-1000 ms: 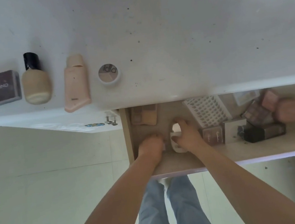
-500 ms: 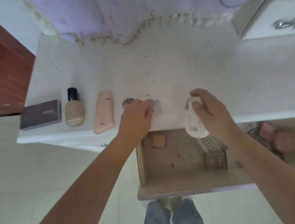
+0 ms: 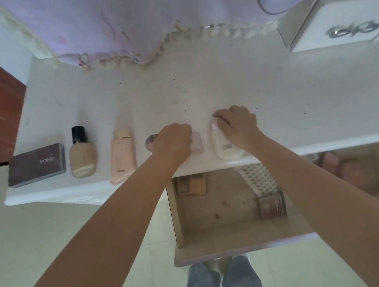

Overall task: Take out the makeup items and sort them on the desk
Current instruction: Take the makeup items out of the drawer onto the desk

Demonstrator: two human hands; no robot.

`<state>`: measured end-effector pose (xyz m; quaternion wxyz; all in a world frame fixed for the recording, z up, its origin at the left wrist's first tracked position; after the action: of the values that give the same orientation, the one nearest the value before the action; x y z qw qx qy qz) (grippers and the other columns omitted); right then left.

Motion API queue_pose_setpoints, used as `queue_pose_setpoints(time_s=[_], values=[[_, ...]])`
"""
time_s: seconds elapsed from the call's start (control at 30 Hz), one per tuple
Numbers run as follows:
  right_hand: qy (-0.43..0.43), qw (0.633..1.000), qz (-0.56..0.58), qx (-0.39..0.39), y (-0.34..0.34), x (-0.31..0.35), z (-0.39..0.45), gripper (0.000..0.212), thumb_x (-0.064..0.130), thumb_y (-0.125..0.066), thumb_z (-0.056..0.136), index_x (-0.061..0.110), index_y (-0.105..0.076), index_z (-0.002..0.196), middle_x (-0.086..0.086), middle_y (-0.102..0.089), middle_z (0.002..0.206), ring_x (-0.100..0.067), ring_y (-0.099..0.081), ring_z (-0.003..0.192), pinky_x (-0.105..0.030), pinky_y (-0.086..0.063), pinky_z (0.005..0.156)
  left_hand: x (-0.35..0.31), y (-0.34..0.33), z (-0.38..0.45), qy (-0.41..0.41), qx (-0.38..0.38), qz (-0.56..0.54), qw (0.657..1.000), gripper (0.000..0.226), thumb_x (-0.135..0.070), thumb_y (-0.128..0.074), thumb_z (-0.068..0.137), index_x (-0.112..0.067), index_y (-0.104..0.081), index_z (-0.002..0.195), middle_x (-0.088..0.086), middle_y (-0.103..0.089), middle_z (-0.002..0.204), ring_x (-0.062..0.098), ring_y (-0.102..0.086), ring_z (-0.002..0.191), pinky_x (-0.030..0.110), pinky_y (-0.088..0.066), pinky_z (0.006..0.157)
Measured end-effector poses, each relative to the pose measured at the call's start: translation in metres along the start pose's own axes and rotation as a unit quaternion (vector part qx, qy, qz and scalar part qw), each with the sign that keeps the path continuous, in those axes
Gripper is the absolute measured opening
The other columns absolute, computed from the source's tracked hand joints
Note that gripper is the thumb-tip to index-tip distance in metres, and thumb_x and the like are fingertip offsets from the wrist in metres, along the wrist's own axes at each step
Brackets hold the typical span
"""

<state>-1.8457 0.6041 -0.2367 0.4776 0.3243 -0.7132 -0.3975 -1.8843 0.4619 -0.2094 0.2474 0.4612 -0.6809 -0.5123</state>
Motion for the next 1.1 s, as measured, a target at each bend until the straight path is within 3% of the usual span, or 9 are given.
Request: queue_pose_setpoints(time_s=[0.33,0.43,0.53,0.6,0.67,0.77,0.83,0.9,1.1], values=[[0.014,1.000,-0.001,-0.016,0.000,-0.005,0.000,0.037,0.027,-0.031,0.098,0.018,-0.048,0.130,-0.012,-0.043,0.130,-0.027,-0.038,0.120,-0.033,-0.029,0.098,-0.004,-0.012,-0.004,-0.003,-0.021,0.031,0.999,0.021,-0.004,-0.038,0.094,-0.003,-0.051,0.111,0.014,-0.054,0.114,0.028,-0.051,0.107,0.030,-0.032,0.072],[0.003,0.997,0.040,-0.061,0.006,-0.012,-0.014,0.047,0.038,-0.029,0.096,0.012,-0.046,0.131,-0.013,-0.048,0.131,-0.028,-0.044,0.121,-0.037,-0.032,0.100,-0.007,-0.017,-0.016,-0.034,-0.112,0.026,0.993,0.027,-0.002,-0.049,0.087,-0.002,-0.052,0.114,0.015,-0.054,0.117,0.031,-0.051,0.106,0.034,-0.042,0.077],[0.072,0.974,0.076,-0.201,0.011,-0.023,-0.056,0.051,0.033,-0.032,0.088,-0.004,-0.060,0.110,-0.020,-0.064,0.100,-0.030,-0.061,0.091,-0.032,-0.043,0.082,-0.018,-0.044,-0.046,-0.132,-0.249,0.015,0.959,0.033,0.004,-0.076,0.055,0.000,-0.066,0.087,0.016,-0.066,0.086,0.030,-0.063,0.072,0.030,-0.054,0.059],[0.097,0.964,0.070,-0.236,0.003,-0.041,-0.092,0.037,0.020,-0.039,0.086,-0.007,-0.064,0.091,-0.020,-0.066,0.077,-0.022,-0.059,0.070,-0.021,-0.041,0.071,-0.029,-0.077,-0.067,-0.171,-0.210,-0.028,0.962,0.027,0.002,-0.078,0.053,-0.002,-0.066,0.076,0.014,-0.065,0.074,0.028,-0.062,0.063,0.030,-0.054,0.051],[0.080,0.986,0.025,-0.142,-0.017,-0.066,-0.116,0.034,0.021,-0.043,0.086,-0.005,-0.065,0.087,-0.019,-0.067,0.076,-0.017,-0.057,0.071,-0.022,-0.041,0.068,-0.036,-0.108,-0.076,-0.128,-0.072,-0.073,0.986,0.026,-0.006,-0.069,0.071,-0.002,-0.062,0.095,0.016,-0.062,0.095,0.031,-0.060,0.086,0.037,-0.056,0.069],[-0.024,0.986,-0.094,0.133,-0.056,-0.109,-0.127,0.038,0.023,-0.051,0.088,0.005,-0.054,0.121,-0.016,-0.057,0.123,-0.030,-0.051,0.113,-0.033,-0.041,0.092,-0.032,-0.149,-0.066,0.040,0.113,-0.062,0.991,0.056,-0.025,-0.047,0.092,-0.009,-0.024,0.140,0.018,-0.025,0.143,0.034,-0.026,0.132,0.040,-0.033,0.105],[-0.046,0.963,-0.170,0.203,-0.072,-0.124,-0.125,0.047,0.026,-0.048,0.089,0.012,-0.039,0.133,-0.010,-0.042,0.138,-0.027,-0.040,0.125,-0.032,-0.036,0.100,-0.030,-0.160,-0.052,0.108,0.110,-0.068,0.986,0.068,-0.030,-0.046,0.093,-0.010,-0.007,0.146,0.021,-0.010,0.149,0.037,-0.015,0.137,0.042,-0.026,0.110],[-0.039,0.954,-0.215,0.206,-0.081,-0.126,-0.119,0.049,0.030,-0.045,0.090,0.014,-0.034,0.135,-0.010,-0.038,0.140,-0.027,-0.038,0.126,-0.033,-0.032,0.102,-0.030,-0.168,-0.038,0.148,0.085,-0.068,0.983,0.072,-0.033,-0.044,0.094,-0.007,-0.002,0.146,0.024,-0.007,0.149,0.039,-0.016,0.137,0.043,-0.024,0.111],[-0.010,0.934,-0.296,0.200,-0.093,-0.125,-0.112,0.043,0.020,-0.042,0.091,0.013,-0.036,0.133,-0.015,-0.042,0.132,-0.032,-0.039,0.123,-0.040,-0.028,0.104,-0.035,-0.181,-0.017,0.235,0.044,-0.087,0.967,0.064,-0.028,-0.046,0.094,-0.007,-0.011,0.143,0.030,-0.013,0.146,0.042,-0.018,0.135,0.045,-0.021,0.110]])
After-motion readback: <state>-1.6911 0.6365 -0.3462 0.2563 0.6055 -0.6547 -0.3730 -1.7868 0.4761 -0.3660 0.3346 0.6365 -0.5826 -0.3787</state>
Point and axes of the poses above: each hand's wrist, its own z-axis towards the middle knuckle, its own y-axis out of the back of the hand, x = y × z, the point moved 2 cm from there along z, towards the middle knuckle
